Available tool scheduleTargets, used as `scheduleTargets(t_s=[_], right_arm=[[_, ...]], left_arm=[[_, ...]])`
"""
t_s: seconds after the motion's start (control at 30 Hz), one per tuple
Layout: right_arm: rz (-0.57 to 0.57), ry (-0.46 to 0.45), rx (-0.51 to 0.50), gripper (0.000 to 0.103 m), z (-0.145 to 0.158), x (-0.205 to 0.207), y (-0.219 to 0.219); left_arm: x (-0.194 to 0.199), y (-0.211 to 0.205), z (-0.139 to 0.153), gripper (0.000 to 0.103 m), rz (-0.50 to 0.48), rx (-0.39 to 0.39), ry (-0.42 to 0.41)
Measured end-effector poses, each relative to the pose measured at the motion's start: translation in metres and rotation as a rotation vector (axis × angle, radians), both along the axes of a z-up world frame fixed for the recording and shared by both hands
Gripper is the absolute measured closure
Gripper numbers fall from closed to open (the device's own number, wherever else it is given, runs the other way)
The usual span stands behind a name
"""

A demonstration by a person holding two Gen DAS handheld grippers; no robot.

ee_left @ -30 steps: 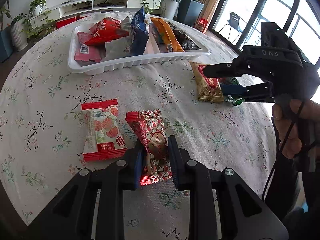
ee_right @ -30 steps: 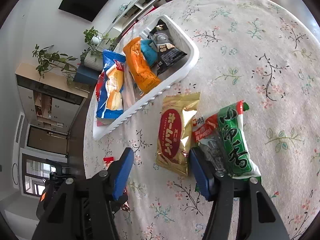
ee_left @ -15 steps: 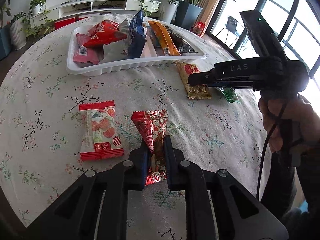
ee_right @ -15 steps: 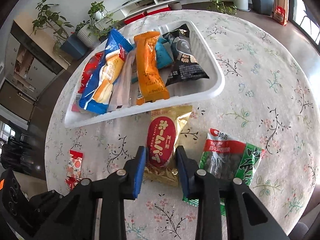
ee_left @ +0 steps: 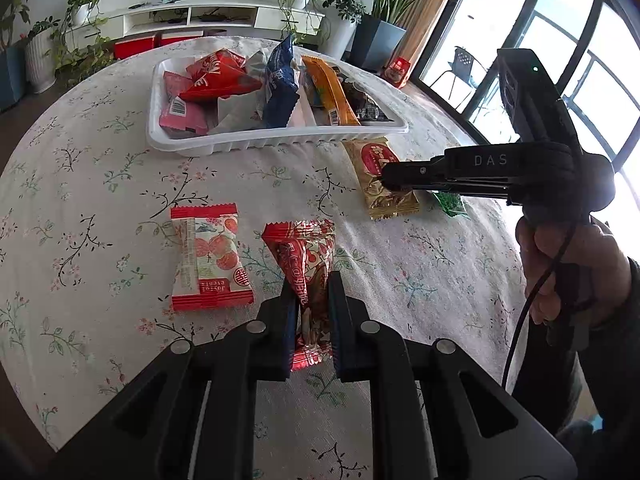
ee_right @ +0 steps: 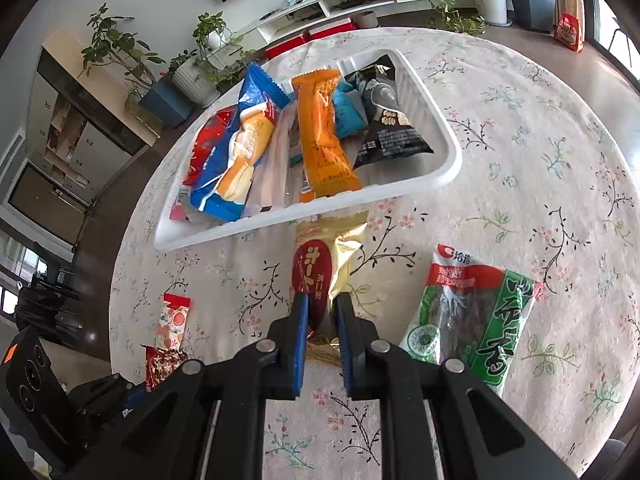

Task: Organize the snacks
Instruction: 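Carry the candy packet and gold-red packet over the white tray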

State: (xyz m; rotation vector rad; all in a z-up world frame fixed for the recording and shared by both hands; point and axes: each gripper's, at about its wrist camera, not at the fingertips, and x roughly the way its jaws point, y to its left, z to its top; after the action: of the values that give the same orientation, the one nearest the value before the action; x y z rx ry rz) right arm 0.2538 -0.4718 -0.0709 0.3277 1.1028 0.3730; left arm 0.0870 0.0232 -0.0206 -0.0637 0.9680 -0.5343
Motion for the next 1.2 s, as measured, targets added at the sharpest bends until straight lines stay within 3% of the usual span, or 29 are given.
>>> scheduleTargets(t_s=[0.57, 0.93, 1.2], right_arm=[[0.008, -0.080, 0.142, 0.087, 0.045, -0.029, -0.023], [0.004, -0.152, 0.095, 0.087, 0.066, -0.011, -0.032], [-0.015, -0.209, 0.051, 0.087, 0.088, 0.022, -0.041]], left_arm=[[-0.006, 0.014, 0.039, 0.091, 0.014, -0.103, -0.048], [0.028, 0.034, 0.075, 0.091, 0.036, -0.118, -0.095], [0.078, 0.041, 0.096, 0.091, 0.046, -0.114, -0.114]])
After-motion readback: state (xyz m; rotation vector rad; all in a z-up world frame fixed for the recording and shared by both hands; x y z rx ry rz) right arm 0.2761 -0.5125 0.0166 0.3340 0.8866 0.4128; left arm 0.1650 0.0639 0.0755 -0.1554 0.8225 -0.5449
